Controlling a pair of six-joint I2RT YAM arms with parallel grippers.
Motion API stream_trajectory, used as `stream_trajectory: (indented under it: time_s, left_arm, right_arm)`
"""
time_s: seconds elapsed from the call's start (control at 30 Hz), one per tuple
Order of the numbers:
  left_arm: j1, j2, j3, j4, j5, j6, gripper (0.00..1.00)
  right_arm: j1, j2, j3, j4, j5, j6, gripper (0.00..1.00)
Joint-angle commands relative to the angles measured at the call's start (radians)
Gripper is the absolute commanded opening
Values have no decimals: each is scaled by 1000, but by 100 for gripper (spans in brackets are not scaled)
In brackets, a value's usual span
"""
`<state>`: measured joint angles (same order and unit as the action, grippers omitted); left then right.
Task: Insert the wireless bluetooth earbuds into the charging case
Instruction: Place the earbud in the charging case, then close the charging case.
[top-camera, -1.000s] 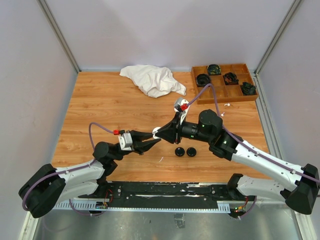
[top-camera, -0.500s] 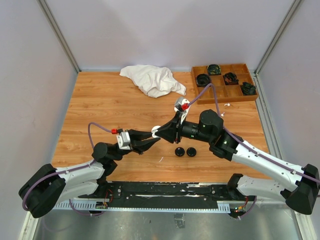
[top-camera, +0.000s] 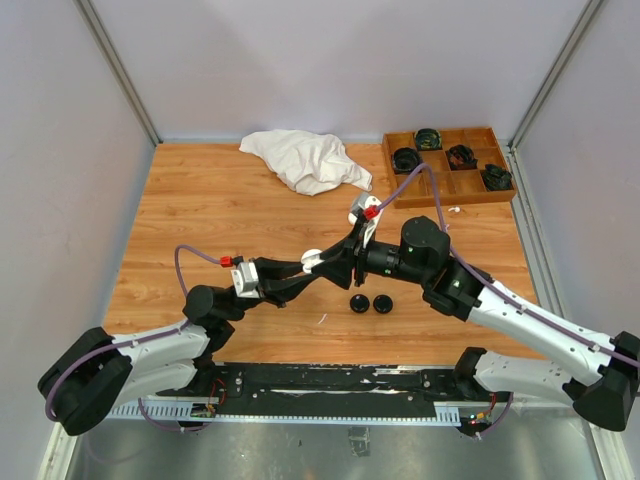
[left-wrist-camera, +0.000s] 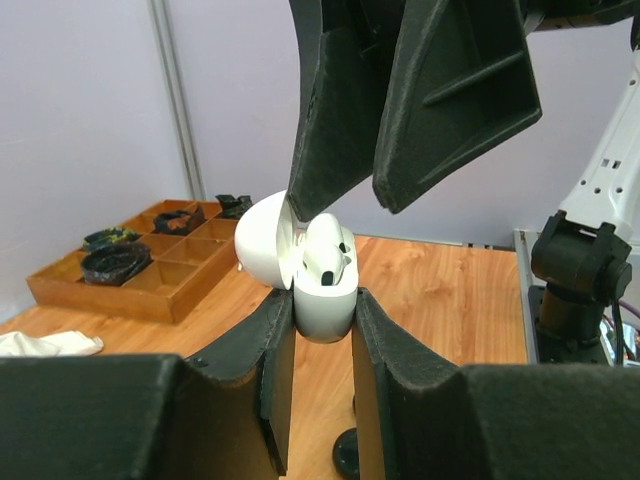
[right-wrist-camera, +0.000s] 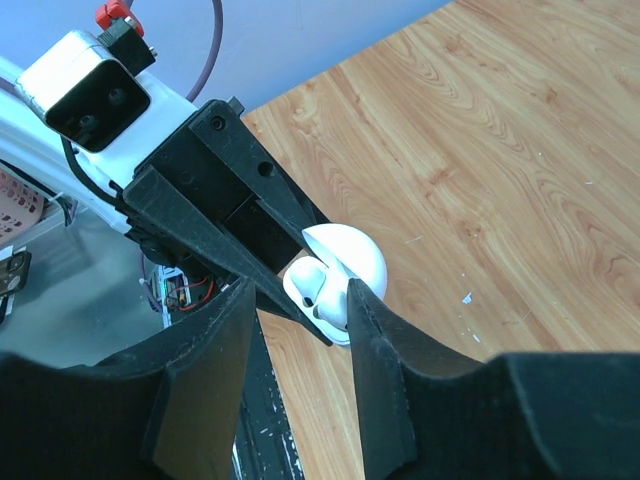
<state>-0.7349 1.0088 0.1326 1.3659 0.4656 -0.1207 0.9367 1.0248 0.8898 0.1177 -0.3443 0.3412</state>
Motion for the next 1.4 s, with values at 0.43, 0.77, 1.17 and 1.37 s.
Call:
stream_trajectory:
  time_s: [0.43,0.77,1.17,1.37]
  left_arm:
    - [-1,-7,16,-79,71,-5,0]
    - [-1,-46,21,-126,100,-35,0]
    - [-1,-26,23,-121,82,-68,0]
    - [1,1,27,-167,29,-98,0]
  right_arm:
    - [12,16,204,-350,60,-250,61]
    - [2,112,258,-448,-89,-333,88]
    - [2,151,243,-447,-212,-354,88]
    - [2,134,217,-449,-194,-364,86]
